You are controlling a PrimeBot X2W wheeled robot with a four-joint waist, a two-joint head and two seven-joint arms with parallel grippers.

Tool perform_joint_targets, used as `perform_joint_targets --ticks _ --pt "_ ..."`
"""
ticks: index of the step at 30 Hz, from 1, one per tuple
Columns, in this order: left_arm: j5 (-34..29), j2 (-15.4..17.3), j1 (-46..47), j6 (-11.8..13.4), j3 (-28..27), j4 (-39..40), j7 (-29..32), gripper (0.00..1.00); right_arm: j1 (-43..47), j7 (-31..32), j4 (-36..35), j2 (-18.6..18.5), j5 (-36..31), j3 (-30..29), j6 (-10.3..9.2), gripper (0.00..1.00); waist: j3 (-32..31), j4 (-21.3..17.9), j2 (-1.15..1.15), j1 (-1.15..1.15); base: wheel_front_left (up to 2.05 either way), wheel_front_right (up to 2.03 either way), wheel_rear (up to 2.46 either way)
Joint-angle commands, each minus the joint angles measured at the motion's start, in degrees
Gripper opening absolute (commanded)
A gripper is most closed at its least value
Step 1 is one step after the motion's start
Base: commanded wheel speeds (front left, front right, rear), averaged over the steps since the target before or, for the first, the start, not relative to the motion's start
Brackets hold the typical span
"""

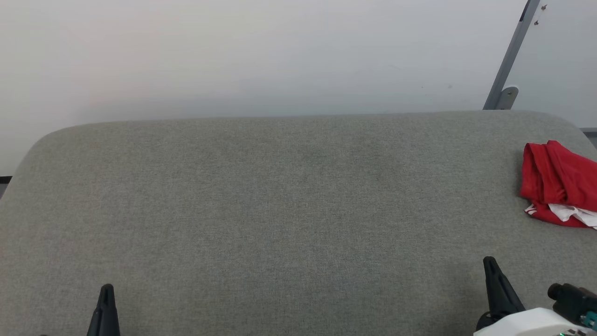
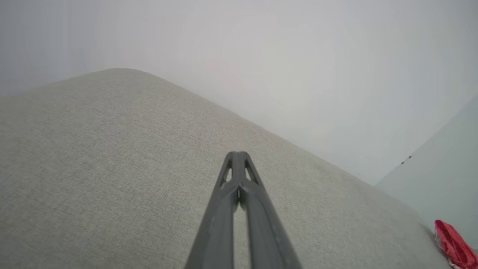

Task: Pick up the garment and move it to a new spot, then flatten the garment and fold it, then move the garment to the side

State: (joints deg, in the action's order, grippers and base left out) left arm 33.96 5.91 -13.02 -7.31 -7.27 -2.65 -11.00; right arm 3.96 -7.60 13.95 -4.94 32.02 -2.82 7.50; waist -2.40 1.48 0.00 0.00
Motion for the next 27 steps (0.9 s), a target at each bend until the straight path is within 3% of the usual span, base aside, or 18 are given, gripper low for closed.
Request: perform_joint_targets --ticks 1,27 --pt "2.18 0.43 1.83 -0.03 0.03 0.39 0.43 0.00 -1.86 0.40 -0.75 -0.07 2.08 -0.35 0.00 0.00 0.03 -0.02 0.00 0.00 0.00 0.00 0.00" --pt "22.33 -0.52 8.15 -0.11 0.63 -3.64 6.19 0.00 -4.98 5.23 -0.56 0.67 22.61 -1.54 0.00 0.00 0.66 -0.38 0.00 0.00 0.00 0.00 0.00"
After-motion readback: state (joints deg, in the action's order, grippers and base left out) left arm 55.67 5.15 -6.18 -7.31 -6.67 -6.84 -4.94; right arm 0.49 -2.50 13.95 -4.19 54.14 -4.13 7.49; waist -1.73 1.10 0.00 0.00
